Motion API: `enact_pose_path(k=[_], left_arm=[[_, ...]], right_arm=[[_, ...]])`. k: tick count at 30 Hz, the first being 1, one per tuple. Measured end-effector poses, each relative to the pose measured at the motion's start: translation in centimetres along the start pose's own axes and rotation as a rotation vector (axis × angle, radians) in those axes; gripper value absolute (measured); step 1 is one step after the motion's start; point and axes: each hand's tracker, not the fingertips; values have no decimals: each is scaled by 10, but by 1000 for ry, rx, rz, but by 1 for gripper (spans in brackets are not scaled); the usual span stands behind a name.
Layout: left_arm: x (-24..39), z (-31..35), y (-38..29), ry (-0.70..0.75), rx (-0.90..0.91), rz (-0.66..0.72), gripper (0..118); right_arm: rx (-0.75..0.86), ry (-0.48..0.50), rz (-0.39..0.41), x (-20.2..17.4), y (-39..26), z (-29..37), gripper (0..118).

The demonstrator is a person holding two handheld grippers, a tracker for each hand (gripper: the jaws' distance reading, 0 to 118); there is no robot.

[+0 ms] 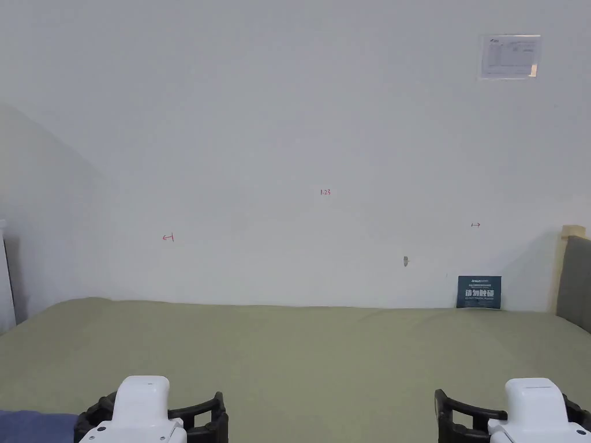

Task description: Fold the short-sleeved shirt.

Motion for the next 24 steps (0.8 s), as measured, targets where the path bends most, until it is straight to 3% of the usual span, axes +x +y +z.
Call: enact_pose_path(k=[24], left_arm=[[-9,-4,3,5,-27,53,118]], right_arm=[[-30,-31,5,4,5,-2,118]])
